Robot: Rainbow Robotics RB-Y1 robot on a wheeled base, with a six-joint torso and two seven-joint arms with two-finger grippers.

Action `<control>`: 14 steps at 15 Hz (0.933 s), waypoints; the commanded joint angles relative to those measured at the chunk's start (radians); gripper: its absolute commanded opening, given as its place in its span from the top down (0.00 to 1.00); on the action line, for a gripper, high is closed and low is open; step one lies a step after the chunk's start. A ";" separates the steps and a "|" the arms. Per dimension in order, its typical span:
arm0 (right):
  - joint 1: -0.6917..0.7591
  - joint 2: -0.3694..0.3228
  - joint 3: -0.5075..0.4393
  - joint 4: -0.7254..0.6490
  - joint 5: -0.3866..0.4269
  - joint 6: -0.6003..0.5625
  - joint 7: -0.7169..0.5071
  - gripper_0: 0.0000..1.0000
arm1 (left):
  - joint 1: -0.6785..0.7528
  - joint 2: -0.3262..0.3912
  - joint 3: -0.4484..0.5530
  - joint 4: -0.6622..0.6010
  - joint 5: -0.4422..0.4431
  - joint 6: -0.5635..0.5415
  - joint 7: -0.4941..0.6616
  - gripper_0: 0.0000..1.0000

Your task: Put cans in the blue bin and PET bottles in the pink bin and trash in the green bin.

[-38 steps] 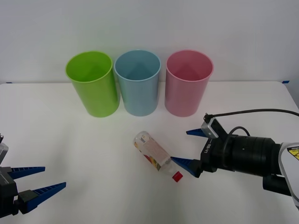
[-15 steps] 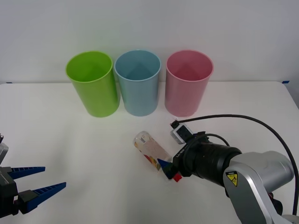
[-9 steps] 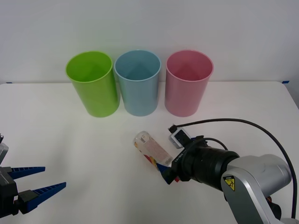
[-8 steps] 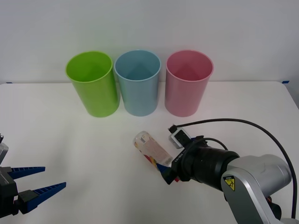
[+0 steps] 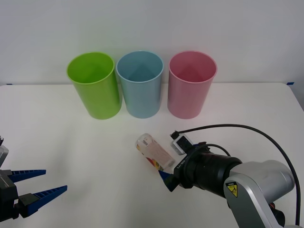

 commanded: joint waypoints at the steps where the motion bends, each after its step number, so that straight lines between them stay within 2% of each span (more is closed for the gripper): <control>1: -0.005 0.004 0.009 0.016 0.000 0.010 -0.002 0.00 | 0.000 0.000 0.000 0.000 0.000 0.000 0.000 0.00; 5: -0.028 0.036 0.014 0.074 0.000 0.047 0.003 0.00 | 0.000 0.000 0.000 0.000 0.000 0.000 0.000 0.00; 8: -0.048 0.039 0.024 0.112 0.000 0.061 0.003 0.00 | 0.000 0.000 0.000 0.000 0.000 0.000 0.000 0.00; 14: -0.078 0.039 0.056 0.212 0.000 0.159 0.000 0.00 | 0.000 0.000 0.000 0.000 0.000 0.000 0.000 0.00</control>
